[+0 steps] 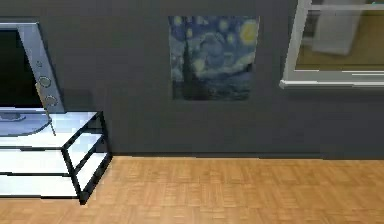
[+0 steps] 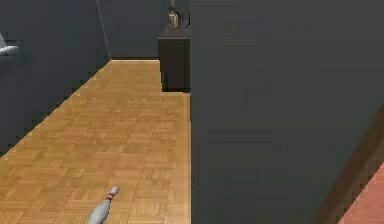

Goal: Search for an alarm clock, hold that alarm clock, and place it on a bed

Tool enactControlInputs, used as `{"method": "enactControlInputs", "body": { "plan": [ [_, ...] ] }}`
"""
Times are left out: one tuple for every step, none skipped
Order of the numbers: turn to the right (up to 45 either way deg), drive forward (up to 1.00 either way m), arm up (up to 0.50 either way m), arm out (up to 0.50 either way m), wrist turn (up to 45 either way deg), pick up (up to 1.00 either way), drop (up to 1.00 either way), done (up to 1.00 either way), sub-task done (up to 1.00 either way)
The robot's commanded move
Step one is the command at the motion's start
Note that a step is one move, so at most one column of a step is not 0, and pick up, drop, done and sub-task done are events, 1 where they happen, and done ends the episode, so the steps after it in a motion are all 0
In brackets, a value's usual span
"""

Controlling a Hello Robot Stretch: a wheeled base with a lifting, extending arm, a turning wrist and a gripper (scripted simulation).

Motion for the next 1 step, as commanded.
{"method": "enactControlInputs", "body": {
  "plan": [
    [0.0,0.75,0.00,0.00,0.0,0.00,0.00,0.00,0.00]
  ]
}}
